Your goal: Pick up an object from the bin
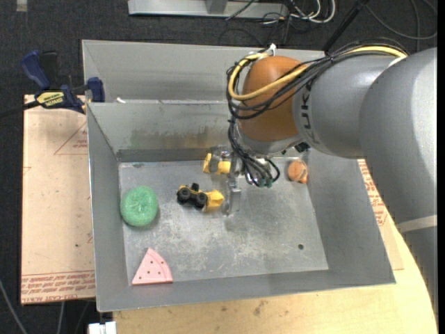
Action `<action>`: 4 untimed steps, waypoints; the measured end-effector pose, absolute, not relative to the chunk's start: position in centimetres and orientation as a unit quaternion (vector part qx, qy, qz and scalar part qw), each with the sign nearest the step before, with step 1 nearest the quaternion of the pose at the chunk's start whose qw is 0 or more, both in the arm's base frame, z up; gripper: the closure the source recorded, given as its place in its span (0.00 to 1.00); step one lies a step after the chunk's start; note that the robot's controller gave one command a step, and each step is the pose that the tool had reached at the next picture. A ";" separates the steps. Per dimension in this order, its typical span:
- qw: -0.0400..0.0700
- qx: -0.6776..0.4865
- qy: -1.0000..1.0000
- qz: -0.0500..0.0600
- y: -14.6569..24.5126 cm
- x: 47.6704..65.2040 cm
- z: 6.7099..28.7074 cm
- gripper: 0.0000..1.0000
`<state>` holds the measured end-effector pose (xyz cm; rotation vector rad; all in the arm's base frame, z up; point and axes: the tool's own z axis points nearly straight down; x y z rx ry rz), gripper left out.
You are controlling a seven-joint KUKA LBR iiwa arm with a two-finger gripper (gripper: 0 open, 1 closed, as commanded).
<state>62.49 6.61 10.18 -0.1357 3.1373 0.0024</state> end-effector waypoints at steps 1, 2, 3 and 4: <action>0.003 -0.035 0.999 0.001 9.1 63.6 8.5 0.00; 0.003 -0.096 0.995 0.001 11.1 65.3 7.1 1.00; 0.003 -0.096 0.995 0.001 11.1 65.3 7.1 1.00; 0.002 -0.104 0.995 0.000 13.2 63.7 20.0 1.00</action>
Offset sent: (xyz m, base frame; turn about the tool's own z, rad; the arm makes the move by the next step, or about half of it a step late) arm 0.0269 0.0434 -0.0318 -0.1057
